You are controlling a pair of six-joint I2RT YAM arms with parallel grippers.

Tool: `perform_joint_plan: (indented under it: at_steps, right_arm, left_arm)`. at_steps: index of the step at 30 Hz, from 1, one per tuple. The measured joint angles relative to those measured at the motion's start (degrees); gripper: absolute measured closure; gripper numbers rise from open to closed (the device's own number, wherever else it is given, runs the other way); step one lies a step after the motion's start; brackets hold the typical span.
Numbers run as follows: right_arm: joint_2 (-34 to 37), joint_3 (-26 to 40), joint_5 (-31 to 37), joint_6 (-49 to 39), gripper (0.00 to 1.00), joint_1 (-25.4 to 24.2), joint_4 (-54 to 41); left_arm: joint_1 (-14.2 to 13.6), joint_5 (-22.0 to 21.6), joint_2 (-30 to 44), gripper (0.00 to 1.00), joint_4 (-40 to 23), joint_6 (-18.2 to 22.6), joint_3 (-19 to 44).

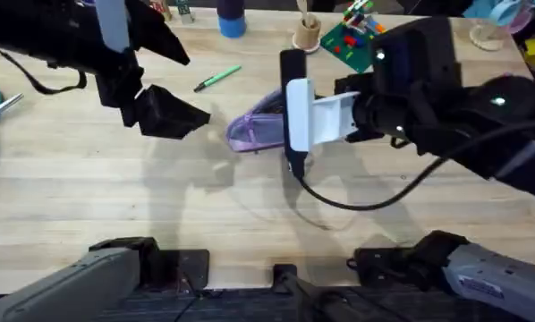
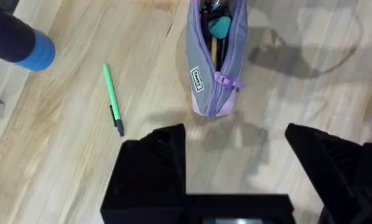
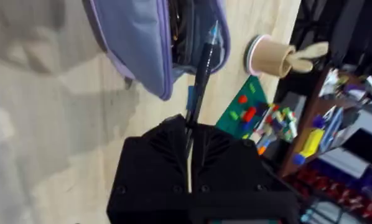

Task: Unzip the bag, pick up the pens from the table one at a time and place them inside, then zip the bag closed.

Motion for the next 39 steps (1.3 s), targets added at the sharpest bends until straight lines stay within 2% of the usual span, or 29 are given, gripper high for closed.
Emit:
perform_joint_plan:
  at_steps: [8,18,28,33,39]
  right_arm:
    - [3.36,0.00,0.39,-9.30,0.970,0.00,5.72]
    - [5.53,0.00,-0.09,-18.85,0.970,0.07,6.10]
    - [8.24,0.00,-7.51,-21.07,0.970,0.17,8.38]
    - [10.77,0.00,-10.18,-20.86,0.970,1.60,12.88]
    - [13.48,0.00,-13.23,-20.59,0.970,3.95,13.69]
  left_arm:
    - [-0.01,0.00,0.00,0.006,0.00,0.00,0.00]
    - [0.00,0.00,0.00,0.006,0.00,0.00,0.00]
    - [0.00,0.00,0.00,0.005,0.00,0.00,0.00]
    - [0.00,0.00,0.00,0.006,0.00,0.00,0.00]
    - [0.00,0.00,0.00,0.005,0.00,0.00,0.00]
